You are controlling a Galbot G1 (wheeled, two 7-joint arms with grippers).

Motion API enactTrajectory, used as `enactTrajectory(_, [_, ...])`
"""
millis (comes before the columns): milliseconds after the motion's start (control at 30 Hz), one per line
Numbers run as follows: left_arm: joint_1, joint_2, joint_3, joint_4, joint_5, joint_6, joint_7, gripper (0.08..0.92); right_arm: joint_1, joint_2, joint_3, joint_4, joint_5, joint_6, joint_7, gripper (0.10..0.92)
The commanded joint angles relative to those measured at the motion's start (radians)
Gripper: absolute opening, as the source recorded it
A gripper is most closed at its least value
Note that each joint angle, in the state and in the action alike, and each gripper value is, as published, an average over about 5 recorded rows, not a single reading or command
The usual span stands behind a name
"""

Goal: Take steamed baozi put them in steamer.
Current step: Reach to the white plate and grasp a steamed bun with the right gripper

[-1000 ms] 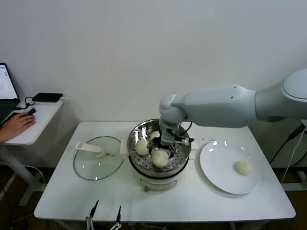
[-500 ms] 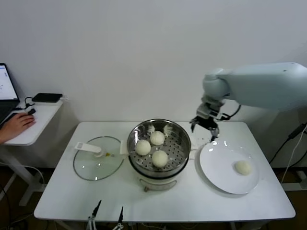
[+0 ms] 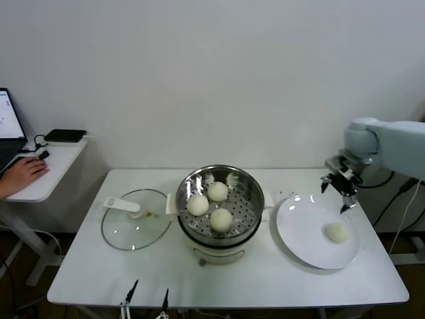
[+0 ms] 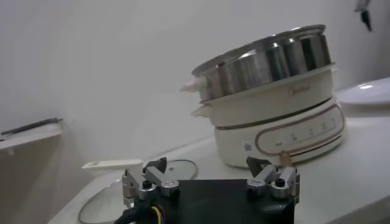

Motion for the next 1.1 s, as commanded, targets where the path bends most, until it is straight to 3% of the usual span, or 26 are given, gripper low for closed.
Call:
enactTrajectory(33, [0.003,0.001,-0.001,0.004,0.008,-0.001,0.002,0.823,-0.279,-0.160,0.190,-0.078,-0.122,-0.057,0.013,0.823])
enactTrajectory(367, [0.010,0.004,-0.005,0.008,0.015,-0.012,0.001,0.823,-0.473,-0.141,0.416,-0.203,-0.184,-0.031,0.098,0.823])
enactTrajectory(933, [0.011,0.000,-0.008,0.008,0.028,-0.019,-0.002,0.823,-0.595,-0.128,0.533,-0.205,-0.215,-0.031,0.158,0.820])
enactTrajectory(1100, [0.013,-0.001,-0.004,0.006,0.028,-0.020,-0.003,0.823,-0.580,-0.122,0.530,-0.203,-0.212,-0.030,0.167,0.717])
